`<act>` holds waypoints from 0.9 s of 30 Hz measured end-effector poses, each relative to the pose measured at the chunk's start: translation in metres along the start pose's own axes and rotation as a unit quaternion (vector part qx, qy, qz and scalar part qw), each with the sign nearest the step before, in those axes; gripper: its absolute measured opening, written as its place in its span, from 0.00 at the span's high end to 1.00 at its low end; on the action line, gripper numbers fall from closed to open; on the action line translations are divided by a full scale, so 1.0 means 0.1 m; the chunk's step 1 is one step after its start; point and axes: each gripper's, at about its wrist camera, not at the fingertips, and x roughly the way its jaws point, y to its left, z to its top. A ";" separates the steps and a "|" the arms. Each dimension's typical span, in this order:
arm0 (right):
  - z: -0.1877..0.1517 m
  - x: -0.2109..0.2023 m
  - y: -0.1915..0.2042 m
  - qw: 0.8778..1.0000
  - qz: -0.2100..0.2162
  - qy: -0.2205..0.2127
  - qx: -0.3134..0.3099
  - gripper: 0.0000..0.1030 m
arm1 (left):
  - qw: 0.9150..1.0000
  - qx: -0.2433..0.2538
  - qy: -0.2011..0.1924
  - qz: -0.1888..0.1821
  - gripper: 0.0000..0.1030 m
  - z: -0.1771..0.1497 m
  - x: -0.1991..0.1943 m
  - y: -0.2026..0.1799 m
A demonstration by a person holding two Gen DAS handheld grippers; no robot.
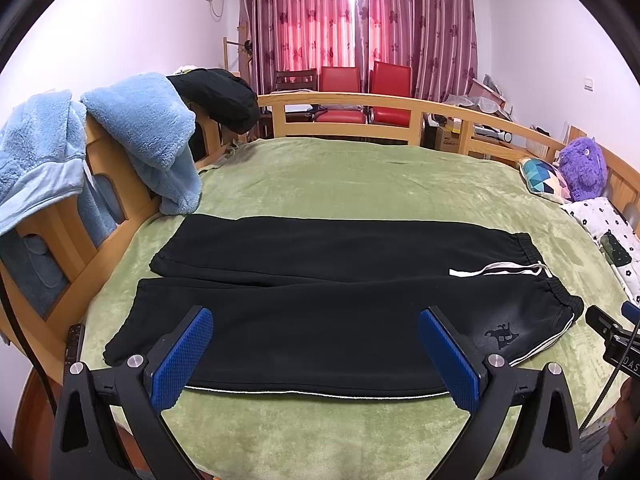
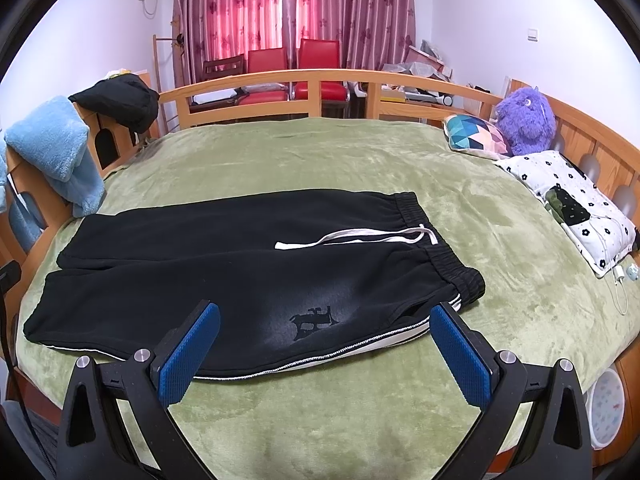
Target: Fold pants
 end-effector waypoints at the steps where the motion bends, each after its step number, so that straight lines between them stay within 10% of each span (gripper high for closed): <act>1: 0.00 0.00 0.00 1.000 0.000 0.000 0.000 0.00 | 1.000 0.000 -0.001 0.000 0.00 0.00 0.00 0.00; 27: 0.02 -0.03 0.01 1.000 0.000 -0.003 0.003 0.00 | 1.000 -0.001 -0.004 -0.002 0.00 0.00 -0.03 0.01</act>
